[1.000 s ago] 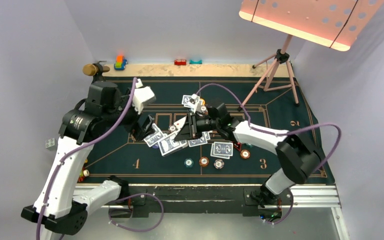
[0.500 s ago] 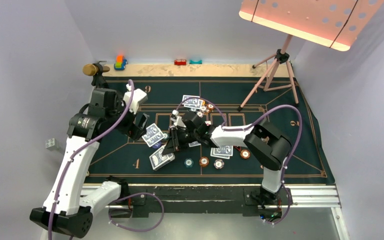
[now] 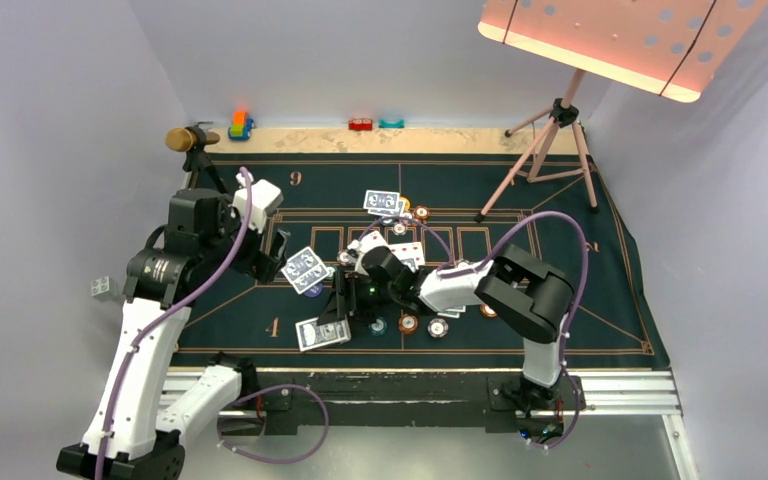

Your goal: Distribute texas hold em gaming equipment

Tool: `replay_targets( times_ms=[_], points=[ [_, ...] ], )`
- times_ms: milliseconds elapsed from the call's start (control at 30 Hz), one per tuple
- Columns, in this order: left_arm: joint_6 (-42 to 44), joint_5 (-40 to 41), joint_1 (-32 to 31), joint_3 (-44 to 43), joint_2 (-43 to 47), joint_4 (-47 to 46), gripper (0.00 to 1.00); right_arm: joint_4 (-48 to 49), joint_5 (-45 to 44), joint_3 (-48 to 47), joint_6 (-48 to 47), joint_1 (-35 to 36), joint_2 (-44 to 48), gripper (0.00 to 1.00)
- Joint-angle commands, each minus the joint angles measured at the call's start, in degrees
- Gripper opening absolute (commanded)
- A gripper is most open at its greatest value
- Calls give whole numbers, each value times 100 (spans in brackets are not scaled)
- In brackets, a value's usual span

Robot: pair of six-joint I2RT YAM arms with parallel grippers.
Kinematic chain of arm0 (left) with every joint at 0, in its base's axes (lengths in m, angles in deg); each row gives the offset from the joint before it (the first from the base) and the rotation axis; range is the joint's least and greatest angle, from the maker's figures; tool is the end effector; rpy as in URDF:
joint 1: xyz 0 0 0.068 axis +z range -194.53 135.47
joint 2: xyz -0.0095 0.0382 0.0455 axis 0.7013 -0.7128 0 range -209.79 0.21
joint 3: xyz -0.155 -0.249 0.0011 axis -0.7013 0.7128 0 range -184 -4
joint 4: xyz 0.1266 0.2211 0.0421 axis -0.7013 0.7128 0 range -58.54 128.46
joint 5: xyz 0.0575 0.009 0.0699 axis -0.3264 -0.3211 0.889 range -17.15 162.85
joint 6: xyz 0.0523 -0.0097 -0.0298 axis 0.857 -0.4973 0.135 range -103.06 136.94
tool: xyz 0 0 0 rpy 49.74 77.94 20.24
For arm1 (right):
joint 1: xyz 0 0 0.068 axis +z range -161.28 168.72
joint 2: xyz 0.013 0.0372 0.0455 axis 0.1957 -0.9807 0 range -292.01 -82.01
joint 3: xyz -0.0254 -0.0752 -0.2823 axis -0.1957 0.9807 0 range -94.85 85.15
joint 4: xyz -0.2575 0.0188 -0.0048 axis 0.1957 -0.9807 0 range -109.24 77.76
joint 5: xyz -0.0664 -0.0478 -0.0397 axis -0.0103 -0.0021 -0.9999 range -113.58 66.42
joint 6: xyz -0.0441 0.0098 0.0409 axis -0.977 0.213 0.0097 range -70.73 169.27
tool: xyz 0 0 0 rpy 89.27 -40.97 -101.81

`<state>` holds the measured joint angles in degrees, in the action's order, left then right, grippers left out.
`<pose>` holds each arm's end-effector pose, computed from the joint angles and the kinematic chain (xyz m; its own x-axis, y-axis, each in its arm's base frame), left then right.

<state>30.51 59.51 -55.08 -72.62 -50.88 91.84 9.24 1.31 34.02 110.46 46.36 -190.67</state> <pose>0.1358 -0.0360 0.3848 -0.5692 0.3381 -0.7495 0.4917 0.8706 0.0194 0.1896 0.3354 0.1441 -0.9828 -0.0662 -0.1725 -0.1810 0.5312 0.8277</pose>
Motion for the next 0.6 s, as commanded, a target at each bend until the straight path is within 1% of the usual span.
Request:
replay_targets(
  times_ms=[0, 33, 133, 300, 433, 567],
  points=[
    [-290, 208, 35, 133, 342, -394, 100, -330, -175, -66, -125, -8, 442, 83],
    [-325, 217, 35, 139, 348, -395, 100, -533, -177, -91, -225, -8, 548, 86],
    [-405, 272, 35, 152, 361, -419, 100, -1189, -201, -257, -665, -34, 918, 89],
    [-533, 374, 35, 106, 120, -448, 100, -2486, -594, -655, -1468, -65, 1809, 92],
    [-637, 555, 35, 11, -322, -416, 100, -3852, -1496, -1106, -2075, -119, 2559, 94],
    [-708, 698, 35, -78, -639, -451, 100, -4708, -2268, -1466, -2523, -250, 3368, 96]
  ],
)
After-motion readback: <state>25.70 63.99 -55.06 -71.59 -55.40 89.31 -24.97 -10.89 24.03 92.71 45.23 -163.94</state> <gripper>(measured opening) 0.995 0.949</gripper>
